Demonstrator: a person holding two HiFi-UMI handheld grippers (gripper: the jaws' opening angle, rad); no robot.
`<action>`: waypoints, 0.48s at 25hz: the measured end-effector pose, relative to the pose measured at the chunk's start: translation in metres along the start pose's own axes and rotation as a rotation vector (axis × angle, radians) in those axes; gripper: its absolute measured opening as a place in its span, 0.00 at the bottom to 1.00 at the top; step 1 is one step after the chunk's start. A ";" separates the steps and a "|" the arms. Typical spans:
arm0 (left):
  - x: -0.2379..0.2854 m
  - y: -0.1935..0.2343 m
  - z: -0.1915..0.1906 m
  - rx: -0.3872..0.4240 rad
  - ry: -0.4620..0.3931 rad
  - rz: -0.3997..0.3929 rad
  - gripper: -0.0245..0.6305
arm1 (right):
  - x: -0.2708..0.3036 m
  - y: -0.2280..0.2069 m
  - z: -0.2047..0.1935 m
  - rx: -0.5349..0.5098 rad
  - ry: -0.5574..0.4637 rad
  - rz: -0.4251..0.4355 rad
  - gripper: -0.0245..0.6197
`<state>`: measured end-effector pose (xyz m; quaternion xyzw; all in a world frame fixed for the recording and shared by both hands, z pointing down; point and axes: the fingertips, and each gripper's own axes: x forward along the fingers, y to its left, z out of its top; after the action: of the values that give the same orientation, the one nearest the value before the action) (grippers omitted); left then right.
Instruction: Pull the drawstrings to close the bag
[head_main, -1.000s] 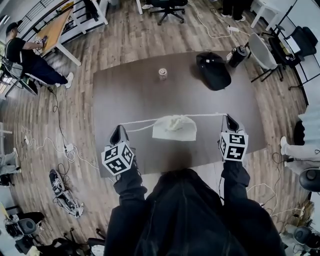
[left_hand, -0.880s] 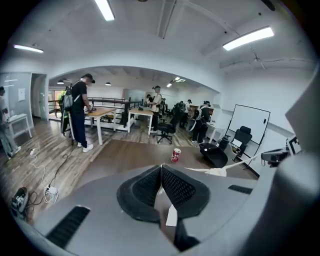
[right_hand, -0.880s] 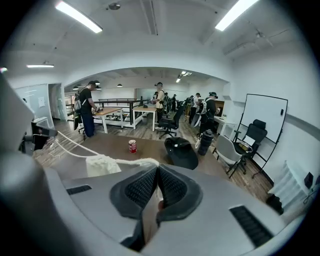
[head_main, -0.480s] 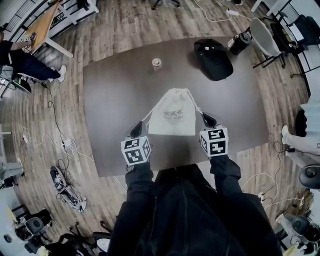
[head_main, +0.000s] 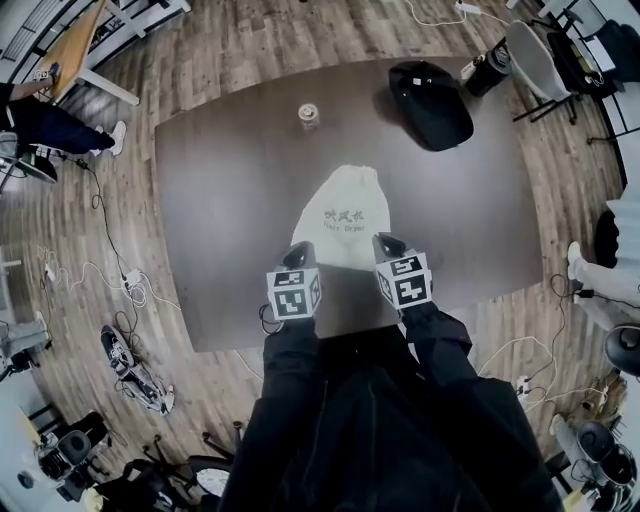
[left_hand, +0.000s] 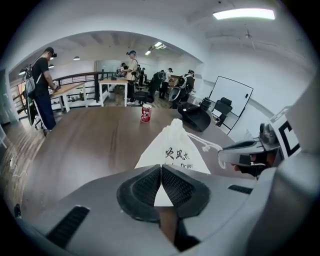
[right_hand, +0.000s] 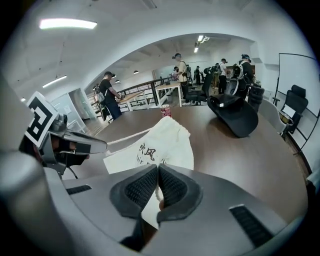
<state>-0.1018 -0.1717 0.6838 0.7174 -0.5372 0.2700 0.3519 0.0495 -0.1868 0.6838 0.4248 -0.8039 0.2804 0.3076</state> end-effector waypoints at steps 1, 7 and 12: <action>0.004 -0.002 -0.003 0.004 0.009 -0.004 0.09 | 0.004 0.001 -0.006 0.004 0.015 0.004 0.08; 0.026 -0.016 -0.017 0.026 0.058 -0.047 0.10 | 0.030 0.013 -0.038 0.026 0.087 0.055 0.09; 0.023 -0.023 -0.031 0.021 0.071 -0.069 0.10 | 0.029 0.025 -0.055 0.037 0.130 0.096 0.28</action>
<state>-0.0735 -0.1565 0.7155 0.7293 -0.4963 0.2885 0.3723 0.0288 -0.1505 0.7366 0.3722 -0.7964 0.3366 0.3374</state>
